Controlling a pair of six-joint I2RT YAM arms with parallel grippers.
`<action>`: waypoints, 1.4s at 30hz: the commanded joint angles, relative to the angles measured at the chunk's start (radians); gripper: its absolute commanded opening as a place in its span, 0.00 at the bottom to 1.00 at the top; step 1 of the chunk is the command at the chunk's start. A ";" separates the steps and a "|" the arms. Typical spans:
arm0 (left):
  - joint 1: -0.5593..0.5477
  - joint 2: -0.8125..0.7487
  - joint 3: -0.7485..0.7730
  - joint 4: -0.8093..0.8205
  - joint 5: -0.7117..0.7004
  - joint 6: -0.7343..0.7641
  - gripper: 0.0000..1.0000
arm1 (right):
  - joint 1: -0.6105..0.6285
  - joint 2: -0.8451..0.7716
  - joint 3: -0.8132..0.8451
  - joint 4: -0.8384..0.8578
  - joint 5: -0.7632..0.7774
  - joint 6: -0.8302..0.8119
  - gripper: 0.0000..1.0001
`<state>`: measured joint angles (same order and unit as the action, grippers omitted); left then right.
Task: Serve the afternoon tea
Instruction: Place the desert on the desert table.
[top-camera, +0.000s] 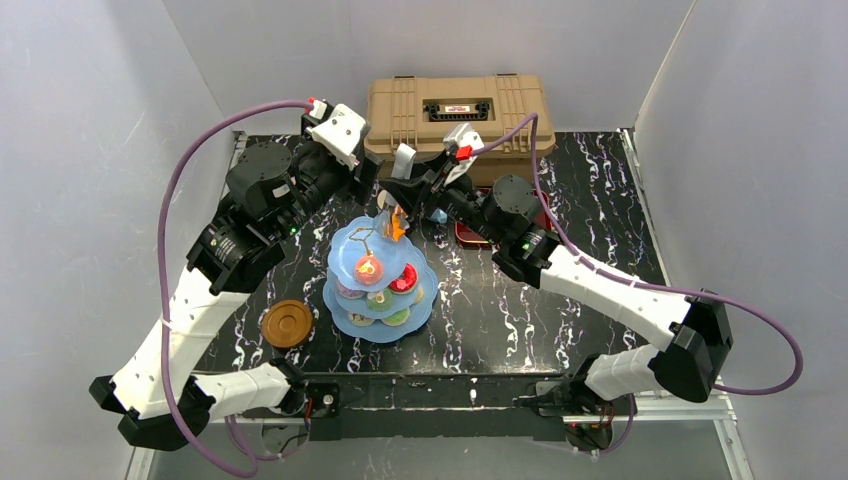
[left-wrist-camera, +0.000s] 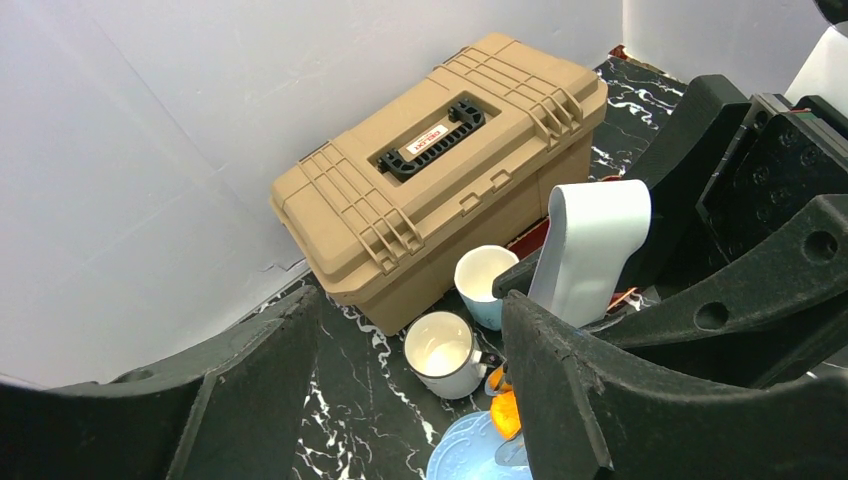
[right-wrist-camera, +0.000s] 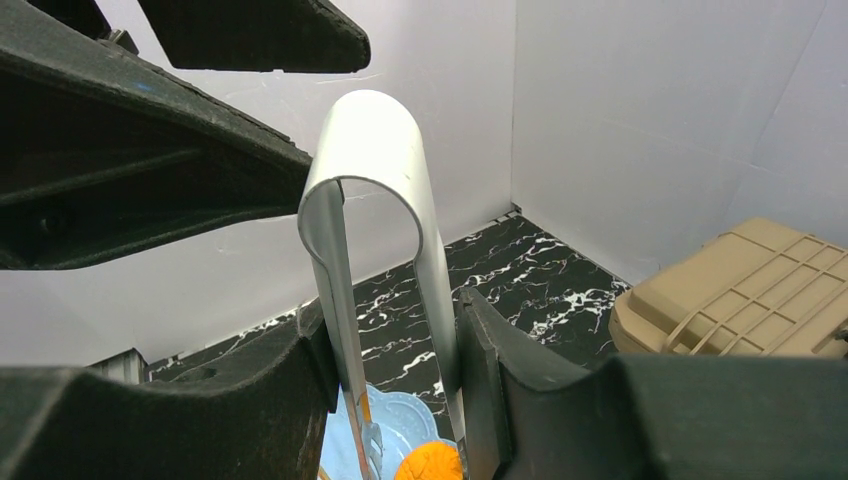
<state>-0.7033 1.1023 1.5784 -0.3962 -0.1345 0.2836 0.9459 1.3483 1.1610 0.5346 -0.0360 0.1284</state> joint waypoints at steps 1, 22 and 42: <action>0.006 -0.024 -0.002 0.024 0.003 -0.009 0.64 | 0.007 -0.019 -0.003 0.106 0.009 0.011 0.34; 0.005 -0.017 0.004 0.028 0.005 -0.007 0.64 | 0.008 -0.026 -0.030 0.123 -0.001 0.031 0.45; 0.005 -0.007 0.024 0.023 0.013 -0.005 0.64 | 0.007 -0.033 -0.023 0.134 -0.006 0.026 0.54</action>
<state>-0.7029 1.1027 1.5787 -0.3958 -0.1268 0.2836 0.9489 1.3483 1.1164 0.5789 -0.0448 0.1577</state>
